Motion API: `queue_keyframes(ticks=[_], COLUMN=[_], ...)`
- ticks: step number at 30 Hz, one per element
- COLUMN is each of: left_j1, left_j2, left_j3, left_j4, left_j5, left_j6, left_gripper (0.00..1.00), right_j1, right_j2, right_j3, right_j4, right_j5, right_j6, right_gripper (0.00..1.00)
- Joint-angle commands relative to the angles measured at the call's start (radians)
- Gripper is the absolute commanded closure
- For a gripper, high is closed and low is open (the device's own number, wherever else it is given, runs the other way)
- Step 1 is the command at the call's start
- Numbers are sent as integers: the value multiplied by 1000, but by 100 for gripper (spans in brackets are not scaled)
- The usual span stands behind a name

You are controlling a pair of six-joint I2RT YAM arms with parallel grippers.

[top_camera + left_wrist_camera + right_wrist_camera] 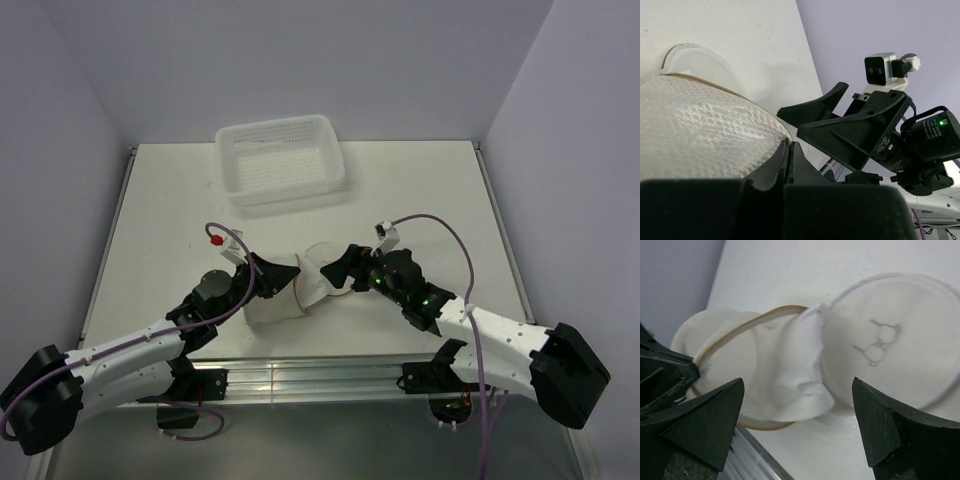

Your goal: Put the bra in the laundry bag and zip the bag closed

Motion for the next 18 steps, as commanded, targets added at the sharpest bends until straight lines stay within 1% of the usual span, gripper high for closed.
queue_keyframes(ticks=[1, 2, 3, 4, 5, 6, 7, 9, 12, 14, 16, 18], left_j1=[7, 7, 9, 9, 9, 9, 9, 9, 9, 9, 7, 9], left_j2=[2, 5, 5, 5, 8, 10, 13, 16, 15, 12, 12, 13], left_j3=[8, 5, 3, 3, 5, 8, 9, 8, 5, -3, -9, -14], left_j4=[18, 24, 26, 32, 34, 35, 35, 35, 34, 43, 47, 57], left_j5=[4, 7, 9, 12, 13, 19, 21, 21, 26, 29, 30, 32], left_j6=[10, 9, 7, 7, 7, 10, 13, 13, 15, 12, 12, 10], left_gripper=[100, 100, 100, 100, 100, 100, 100, 100, 100, 100, 100, 100], right_j1=[-52, -77, -91, -106, -140, -147, -149, -158, -169, -181, -186, -186], right_j2=[-69, -82, -83, -76, -54, -41, -27, 28, 140, 225, 270, 328], right_j3=[15, 5, -4, -12, -21, -21, -16, 17, 73, 96, 111, 126], right_j4=[-227, -273, -287, -295, -304, -307, -310, -316, -332, -310, -281, -261], right_j5=[-29, -6, 52, 63, 75, 95, 138, 169, 204, 203, 192, 184], right_j6=[-98, -97, -94, -86, -80, -77, -79, -89, -98, -97, -92, -86], right_gripper=[5, 14, 18, 23, 36, 42, 45, 54, 55, 52, 48, 48])
